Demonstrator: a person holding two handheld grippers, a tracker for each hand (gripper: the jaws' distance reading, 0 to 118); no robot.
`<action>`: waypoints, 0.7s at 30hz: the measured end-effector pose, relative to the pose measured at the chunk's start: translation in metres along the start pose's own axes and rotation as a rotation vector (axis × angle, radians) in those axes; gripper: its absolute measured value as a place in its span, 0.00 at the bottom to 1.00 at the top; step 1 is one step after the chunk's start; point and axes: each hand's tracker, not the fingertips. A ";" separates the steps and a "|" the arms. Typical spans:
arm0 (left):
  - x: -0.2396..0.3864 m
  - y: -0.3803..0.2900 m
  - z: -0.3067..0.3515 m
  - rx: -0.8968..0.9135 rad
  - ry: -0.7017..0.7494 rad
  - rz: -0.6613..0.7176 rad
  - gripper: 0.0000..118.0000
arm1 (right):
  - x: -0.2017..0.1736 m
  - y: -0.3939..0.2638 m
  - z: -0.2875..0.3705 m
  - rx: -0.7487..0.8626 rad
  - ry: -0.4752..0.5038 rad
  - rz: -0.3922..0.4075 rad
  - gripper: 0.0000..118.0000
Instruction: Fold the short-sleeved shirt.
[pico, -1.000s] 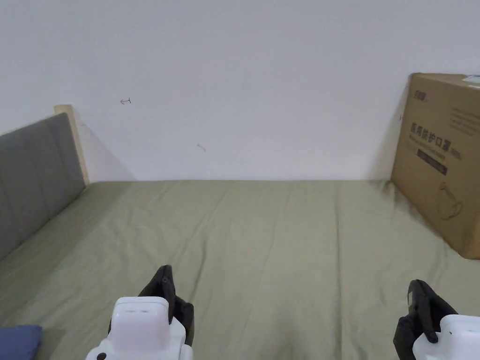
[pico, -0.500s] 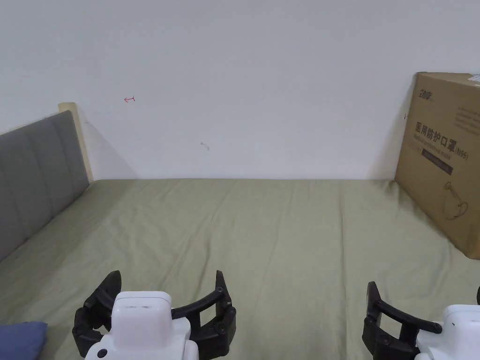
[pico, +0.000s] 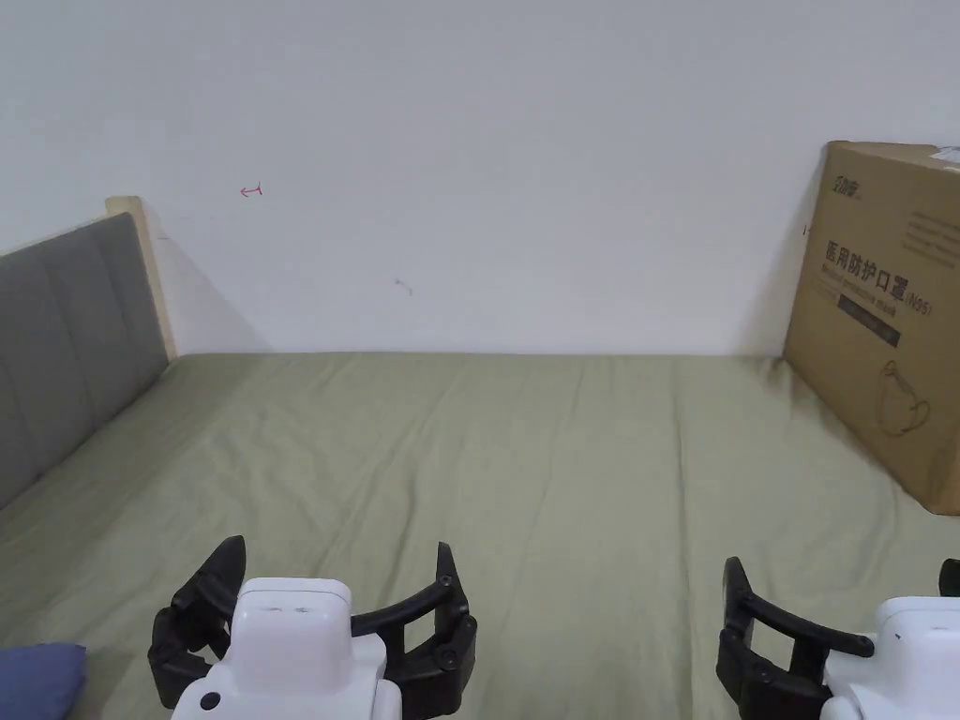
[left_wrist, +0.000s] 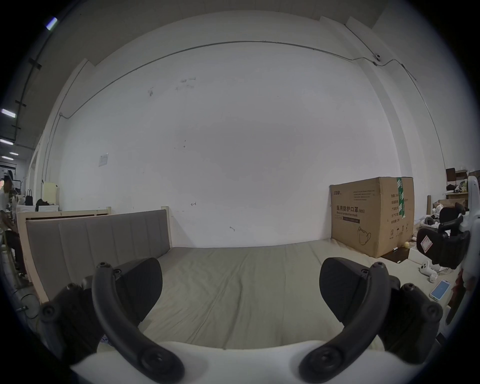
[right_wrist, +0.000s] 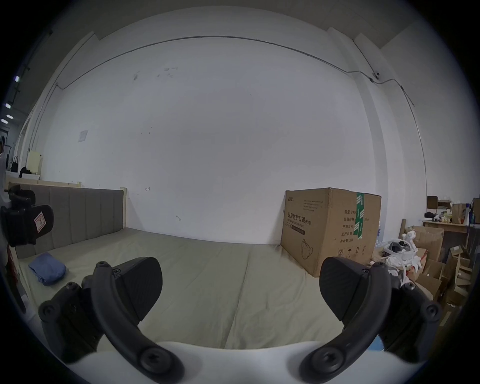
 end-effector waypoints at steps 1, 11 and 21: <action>0.000 0.000 0.000 -0.001 0.001 0.002 1.00 | 0.000 0.000 0.000 -0.001 0.000 -0.006 1.00; -0.005 -0.002 0.002 -0.018 0.010 0.019 1.00 | 0.001 -0.002 -0.002 -0.017 0.003 -0.012 1.00; -0.014 0.005 0.003 -0.005 -0.030 0.026 1.00 | 0.000 -0.002 -0.003 -0.040 0.011 -0.032 1.00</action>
